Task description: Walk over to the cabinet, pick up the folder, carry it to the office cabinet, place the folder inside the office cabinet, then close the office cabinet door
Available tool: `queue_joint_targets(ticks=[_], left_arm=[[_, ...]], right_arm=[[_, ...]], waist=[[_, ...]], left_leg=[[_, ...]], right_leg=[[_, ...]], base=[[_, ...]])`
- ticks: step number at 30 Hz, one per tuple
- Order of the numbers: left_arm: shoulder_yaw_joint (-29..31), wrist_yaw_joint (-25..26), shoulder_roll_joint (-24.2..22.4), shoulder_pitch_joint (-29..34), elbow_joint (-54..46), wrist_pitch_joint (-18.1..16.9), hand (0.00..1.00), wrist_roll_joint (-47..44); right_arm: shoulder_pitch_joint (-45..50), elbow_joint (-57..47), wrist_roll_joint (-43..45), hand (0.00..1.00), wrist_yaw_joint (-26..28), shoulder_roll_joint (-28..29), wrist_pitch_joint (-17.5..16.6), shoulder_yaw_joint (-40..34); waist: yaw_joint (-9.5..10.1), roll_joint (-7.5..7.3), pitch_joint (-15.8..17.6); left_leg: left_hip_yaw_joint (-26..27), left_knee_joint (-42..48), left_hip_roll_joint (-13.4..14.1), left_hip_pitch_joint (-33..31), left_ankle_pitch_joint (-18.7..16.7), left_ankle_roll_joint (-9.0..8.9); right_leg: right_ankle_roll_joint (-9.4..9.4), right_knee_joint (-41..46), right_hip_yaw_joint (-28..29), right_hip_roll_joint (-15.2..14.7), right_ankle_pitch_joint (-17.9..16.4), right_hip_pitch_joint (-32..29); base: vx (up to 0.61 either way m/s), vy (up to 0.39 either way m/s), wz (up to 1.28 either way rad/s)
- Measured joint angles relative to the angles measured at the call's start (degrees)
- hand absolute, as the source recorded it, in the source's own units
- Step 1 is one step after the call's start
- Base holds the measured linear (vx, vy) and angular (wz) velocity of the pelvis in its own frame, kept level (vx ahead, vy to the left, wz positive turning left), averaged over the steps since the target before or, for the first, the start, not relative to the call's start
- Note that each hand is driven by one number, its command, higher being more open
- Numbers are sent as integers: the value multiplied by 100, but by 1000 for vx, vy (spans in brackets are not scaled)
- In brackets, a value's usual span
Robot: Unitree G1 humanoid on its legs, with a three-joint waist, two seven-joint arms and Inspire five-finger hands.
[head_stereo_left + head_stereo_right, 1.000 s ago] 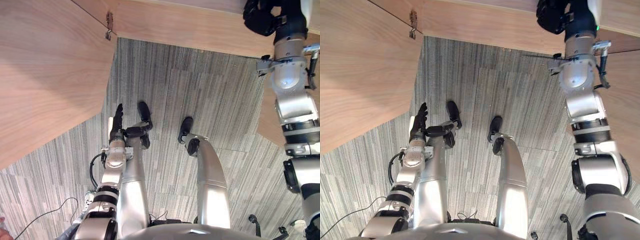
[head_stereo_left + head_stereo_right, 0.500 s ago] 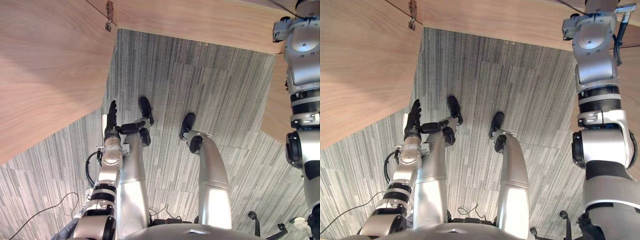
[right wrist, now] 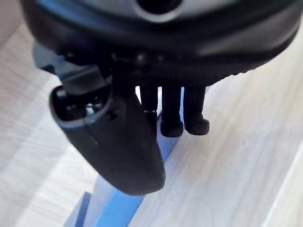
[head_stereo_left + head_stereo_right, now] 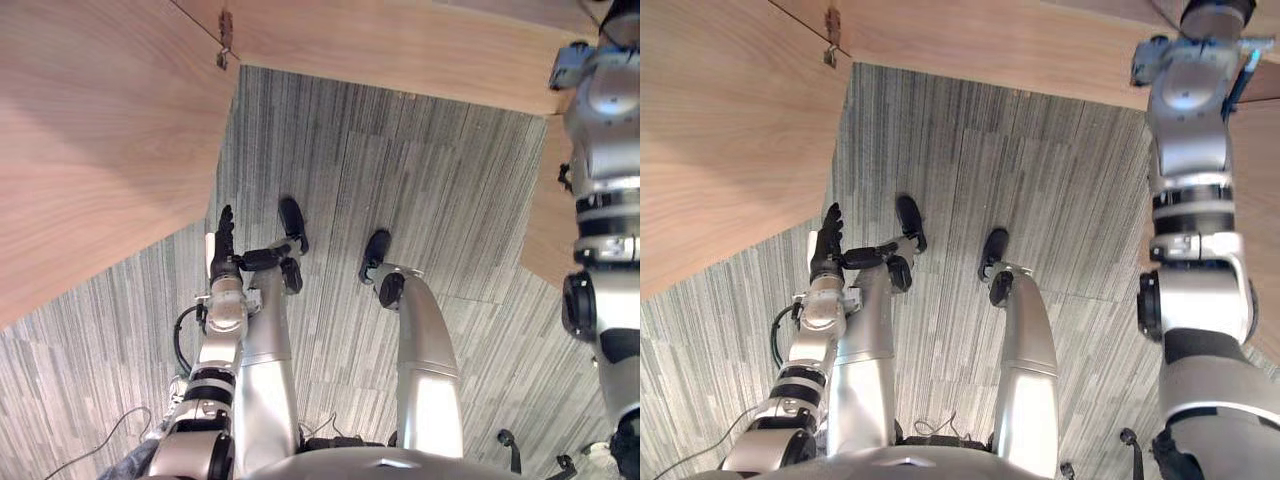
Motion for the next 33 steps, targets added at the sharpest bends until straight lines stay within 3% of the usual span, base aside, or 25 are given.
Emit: queue_joint_targets(ticks=[4,8,10,12,16,19,21,27,32,33], left_arm=[[-33,-88,-133,77,21,60,100,11],[-182,-244,-230,406,18,141,100,99],[-231,-296,-227,580,18,143,100,186],[-227,-432,-221,753,67,148,100,267],[-242,-511,-258,898,350,173,100,429],[-279,-508,-215,997,690,177,100,463],[-339,-500,-174,1008,1026,181,100,531],[-319,-504,-18,1011,1866,257,100,701],[-207,-483,72,1343,2115,321,100,844],[-206,-483,62,1403,2187,319,100,895]], right_arm=[[1518,-1671,-15,0,-34,311,-80,-395],[3233,-3019,-136,0,57,947,-370,-369],[3798,-3323,-122,0,185,1136,-577,-125],[4332,-3438,-121,0,656,1388,-812,426],[5121,-3396,-146,0,1373,1779,-940,1324],[5632,-2889,-360,0,1724,2252,-1033,1708],[5759,-1942,-579,0,1819,2582,-1040,1713],[5659,637,-1121,0,1797,2828,-736,1449],[5732,1797,-1254,0,1695,2935,-671,910],[5734,2085,-1253,100,1647,2948,-662,776]], waist=[[-65,-11,-7],[-230,-29,-48],[-290,-52,-204],[-326,-118,-298],[-320,-186,-680],[-329,-233,-1015],[-342,-251,-1172],[-445,-177,-1390],[-481,-141,-1621],[-480,-132,-1723]], left_leg=[[77,68,57,339,-130,9],[239,165,138,1094,-433,-39],[287,161,188,1332,-504,-80],[374,91,254,1836,-600,-81],[509,-247,200,2579,-657,-105],[622,-690,70,3209,-644,-127],[729,-1110,-42,3706,-555,-165],[888,-2074,-311,4550,-240,-195],[1147,-2971,-536,5320,76,-228],[1215,-3181,-583,5453,173,-239]], right_leg=[[24,26,109,39,-24,291],[99,-33,239,74,-143,993],[115,-161,270,130,-143,1246],[157,-422,319,208,-124,1776],[216,-917,382,230,-57,2535],[286,-1441,435,222,30,3157],[325,-1956,490,229,207,3642],[427,-3195,611,262,754,4551],[460,-3975,894,300,1208,5129],[459,-4106,959,300,1293,5193]], base=[[-12,16,-15],[7,23,-19],[72,7,-21],[96,6,-24],[153,26,-7],[148,39,-3],[180,69,-10],[119,48,-10],[60,46,-29],[11,32,-26]])
